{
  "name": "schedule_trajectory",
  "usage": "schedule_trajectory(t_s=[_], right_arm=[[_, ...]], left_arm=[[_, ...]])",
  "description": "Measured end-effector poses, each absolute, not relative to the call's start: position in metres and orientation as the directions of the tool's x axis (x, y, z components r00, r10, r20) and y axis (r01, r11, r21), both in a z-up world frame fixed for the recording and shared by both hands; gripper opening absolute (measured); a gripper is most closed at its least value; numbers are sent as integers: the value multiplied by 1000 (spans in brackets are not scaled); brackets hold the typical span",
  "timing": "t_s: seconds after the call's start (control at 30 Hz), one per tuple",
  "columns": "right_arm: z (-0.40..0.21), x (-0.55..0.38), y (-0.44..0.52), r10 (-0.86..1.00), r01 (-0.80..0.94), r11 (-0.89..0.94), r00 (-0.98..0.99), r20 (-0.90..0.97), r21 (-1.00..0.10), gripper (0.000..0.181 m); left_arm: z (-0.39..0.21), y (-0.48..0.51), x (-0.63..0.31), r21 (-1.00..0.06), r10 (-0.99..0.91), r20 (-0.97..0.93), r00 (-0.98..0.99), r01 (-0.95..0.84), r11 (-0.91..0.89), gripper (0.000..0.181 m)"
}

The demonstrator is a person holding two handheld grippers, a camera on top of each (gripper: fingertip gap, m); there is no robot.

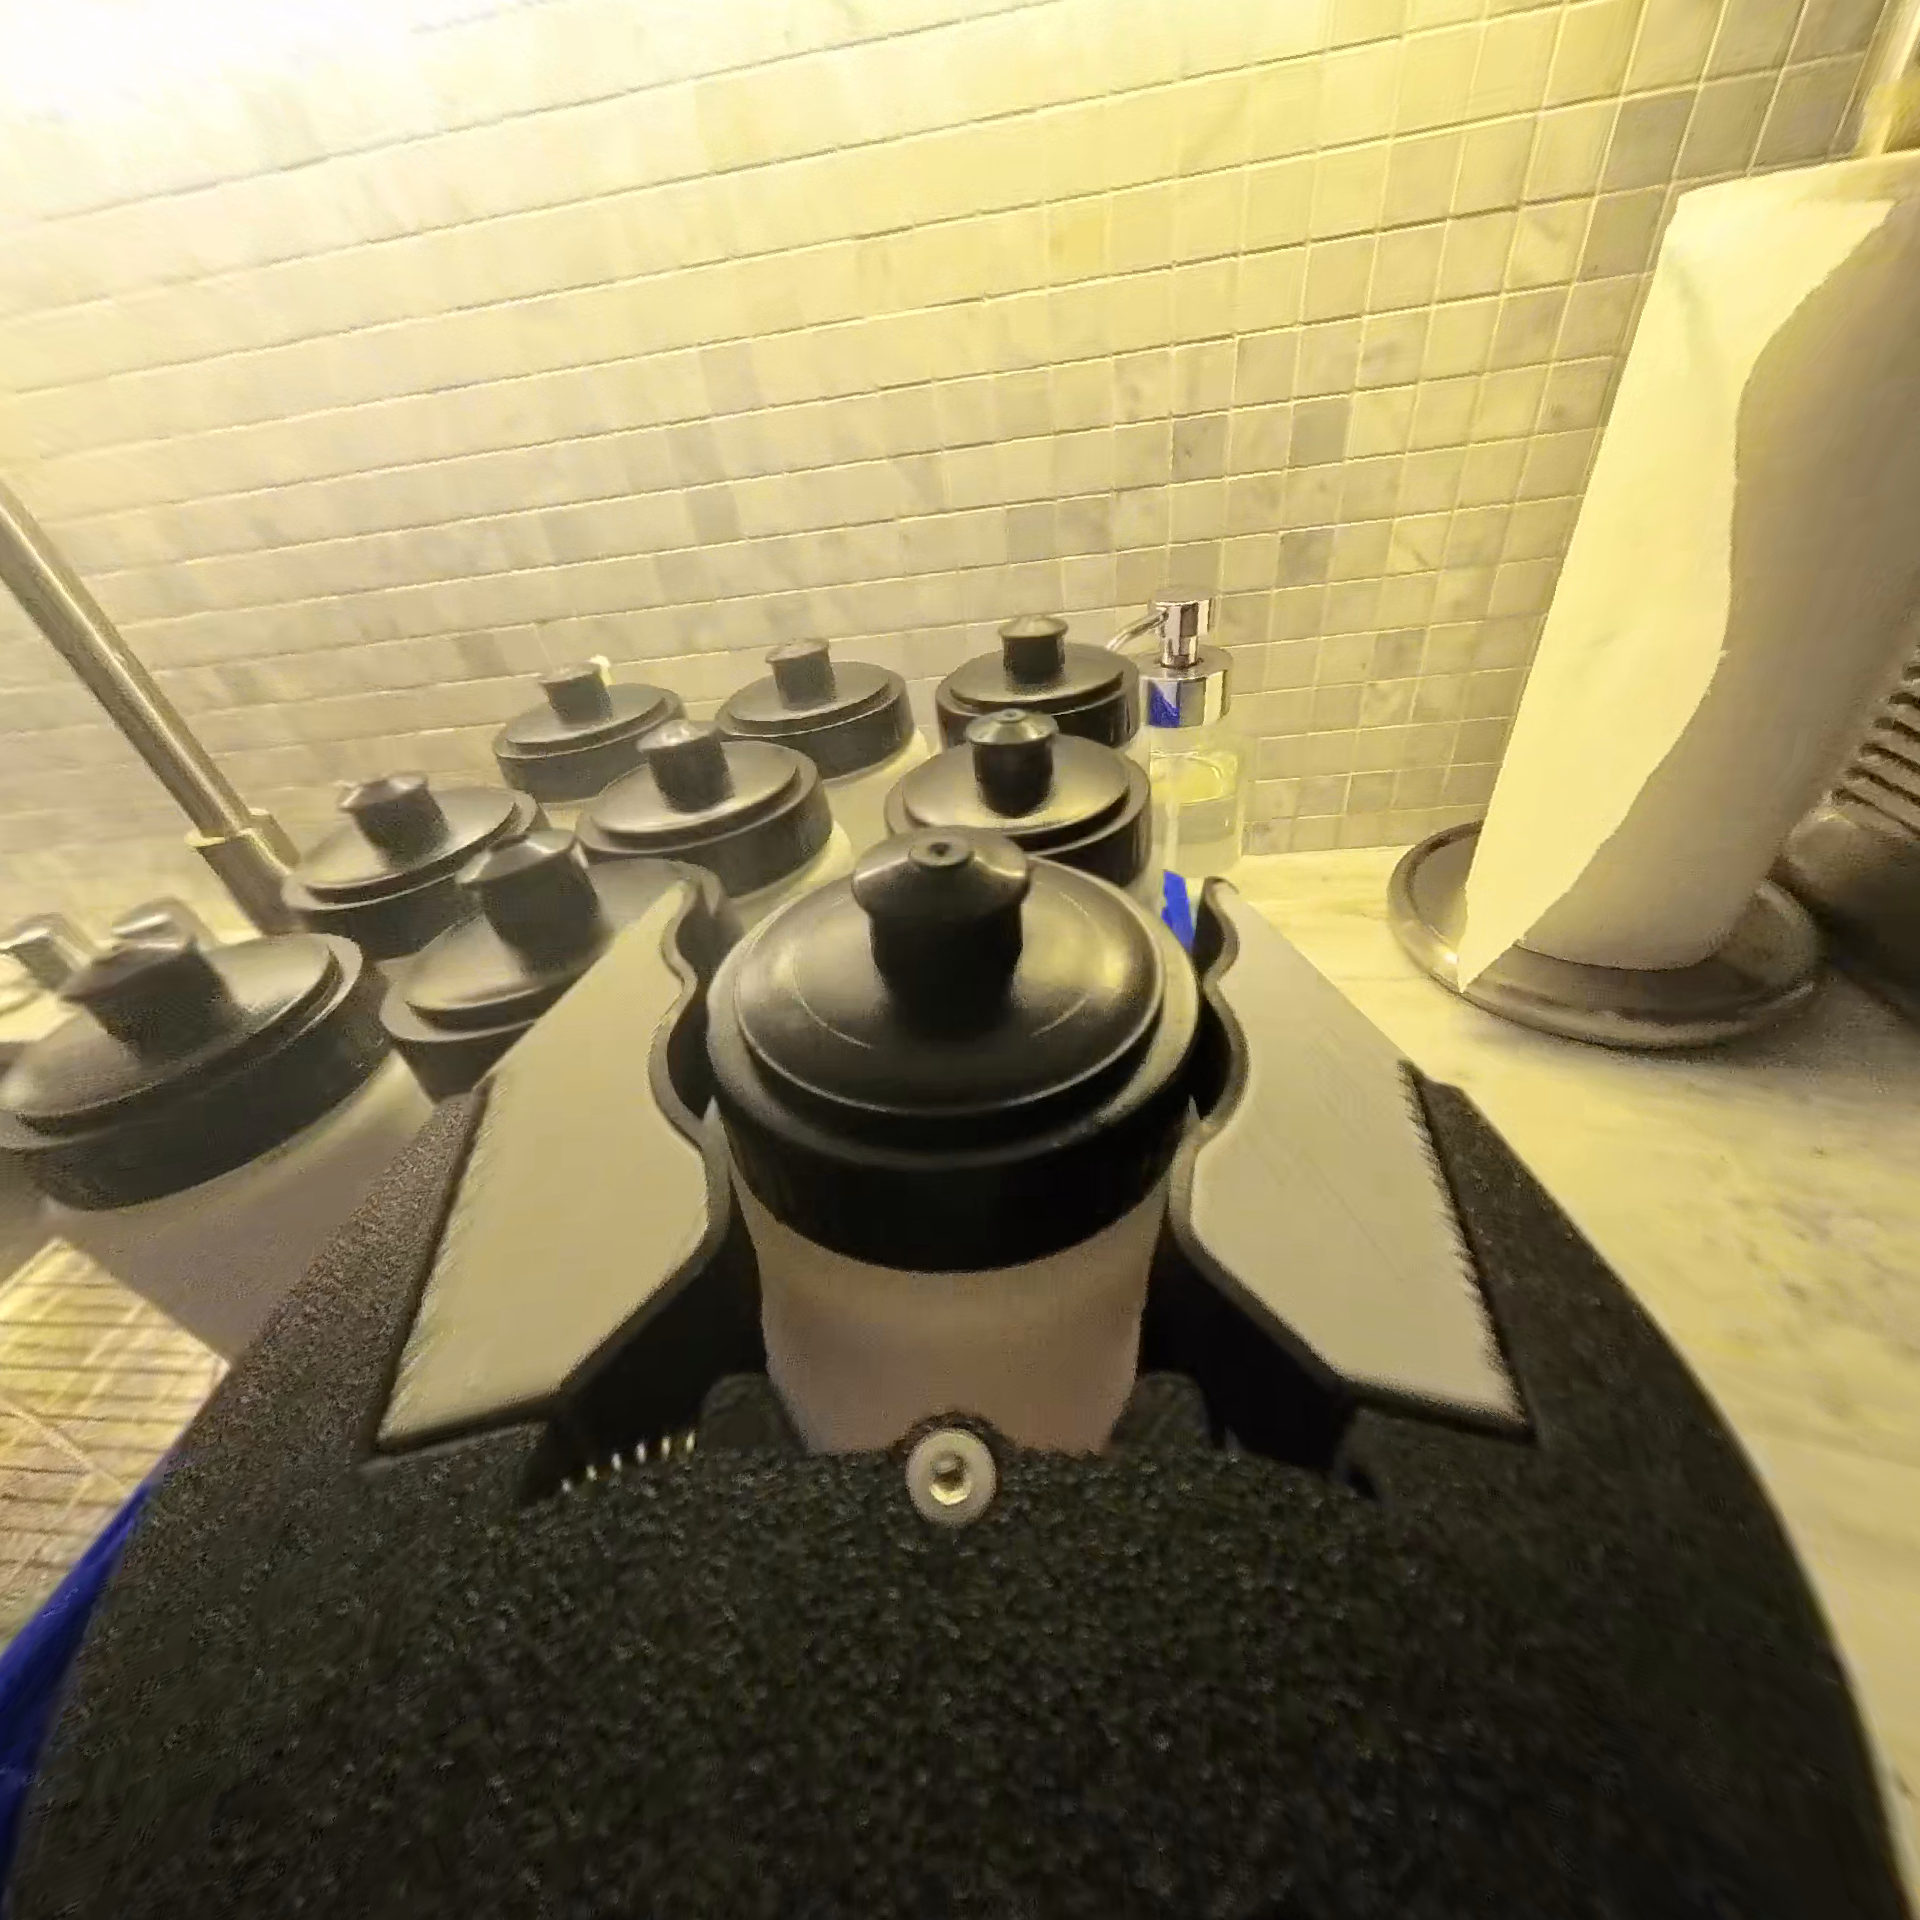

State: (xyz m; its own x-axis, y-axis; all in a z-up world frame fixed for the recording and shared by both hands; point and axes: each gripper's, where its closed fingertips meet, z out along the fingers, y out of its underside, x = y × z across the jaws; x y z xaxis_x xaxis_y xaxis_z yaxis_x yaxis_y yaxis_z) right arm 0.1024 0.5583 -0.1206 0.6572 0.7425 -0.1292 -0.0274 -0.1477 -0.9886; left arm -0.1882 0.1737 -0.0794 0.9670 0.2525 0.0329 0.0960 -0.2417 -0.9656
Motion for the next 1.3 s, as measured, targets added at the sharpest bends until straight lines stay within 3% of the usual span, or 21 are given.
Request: schedule_trajectory(t_s=[0.47, 0.6, 0.7, 0.83, 1.0, 1.3], right_arm=[[-146, 94, 582, 677, 26, -117, 733, -60, -993, 93], [-139, 113, 575, 658, 66, -122, 752, -31, -990, 108], [-124, 138, 560, 626, 87, -97, 780, 7, -992, 109], [-93, 166, 516, 579, 75, -64, 815, 24, -995, 102], [-62, 133, 434, 628, 83, -42, 777, 38, -996, 95], [-26, 29, 297, 732, 139, -14, 676, 84, -990, 90]], left_arm=[[-81, 136, -222, -966, 369, 53, 928, 141, -218, 106], [-85, 111, -248, -957, 433, 88, 897, 196, -212, 106], [-86, 83, -281, -956, 497, 110, 861, 229, -185, 107], [-97, 32, -349, -950, 605, 96, 790, 255, -183, 106], [-136, -3, -466, -927, 666, 93, 740, 308, -213, 102], [-213, 77, -587, -887, 579, 88, 811, 328, -324, 123]])
